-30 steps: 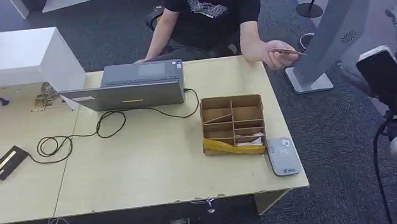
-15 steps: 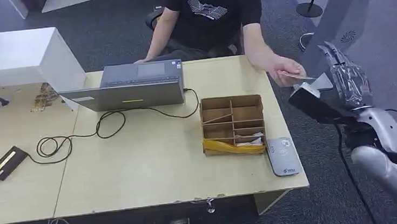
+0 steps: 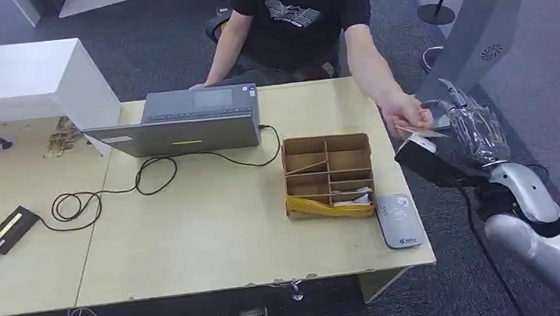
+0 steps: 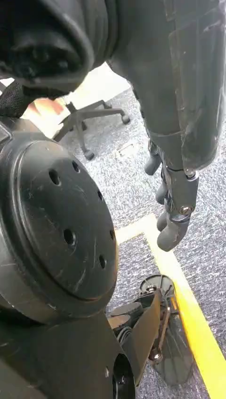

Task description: Pass the card to the sensor for recognition and then transmit it.

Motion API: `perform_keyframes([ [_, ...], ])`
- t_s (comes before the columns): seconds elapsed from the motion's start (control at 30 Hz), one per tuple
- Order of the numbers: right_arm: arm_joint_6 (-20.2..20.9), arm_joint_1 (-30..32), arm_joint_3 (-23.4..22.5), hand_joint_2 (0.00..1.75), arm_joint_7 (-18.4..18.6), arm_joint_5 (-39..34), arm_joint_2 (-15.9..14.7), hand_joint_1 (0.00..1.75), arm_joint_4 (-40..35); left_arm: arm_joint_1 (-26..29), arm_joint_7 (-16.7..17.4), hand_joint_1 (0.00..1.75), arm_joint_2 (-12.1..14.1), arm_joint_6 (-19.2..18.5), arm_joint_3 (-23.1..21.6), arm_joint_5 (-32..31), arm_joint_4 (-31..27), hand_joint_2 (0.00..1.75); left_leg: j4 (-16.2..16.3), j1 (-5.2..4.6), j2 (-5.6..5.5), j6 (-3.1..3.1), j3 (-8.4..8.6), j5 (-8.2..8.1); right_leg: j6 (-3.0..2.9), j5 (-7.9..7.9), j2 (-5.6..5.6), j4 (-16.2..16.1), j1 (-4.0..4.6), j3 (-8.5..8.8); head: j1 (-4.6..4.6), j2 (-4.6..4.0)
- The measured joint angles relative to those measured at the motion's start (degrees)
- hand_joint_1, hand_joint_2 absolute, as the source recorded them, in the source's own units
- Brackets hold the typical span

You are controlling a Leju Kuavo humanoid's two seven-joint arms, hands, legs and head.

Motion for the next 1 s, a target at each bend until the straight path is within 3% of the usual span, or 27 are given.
perform_keyframes([
  [0.6, -1.9, 1.7, 0.0, 1.75, -0.3, -0.2, -0.4, 1.75, 0.9, 0.0, 0.1, 0.0, 0.0, 0.0, 0.0, -0.2, 0.0, 0.0, 0.0, 0.0, 0.04, 0.0, 0.03, 0.0, 0.0, 0.0, 0.01, 0.0, 0.0, 0.0, 0.02, 0.0],
  [1.0, -5.1, 4.4, 1.3, 1.75, -6.3, -1.3, 2.1, 1.75, 9.2, 0.0, 0.7, 0.0, 0.0, 0.0, 0.0, -0.2, 0.0, 0.0, 0.0, 0.01, 0.03, 0.0, 0.01, 0.0, 0.0, 0.0, 0.0, 0.0, 0.01, 0.01, 0.0, 0.0],
])
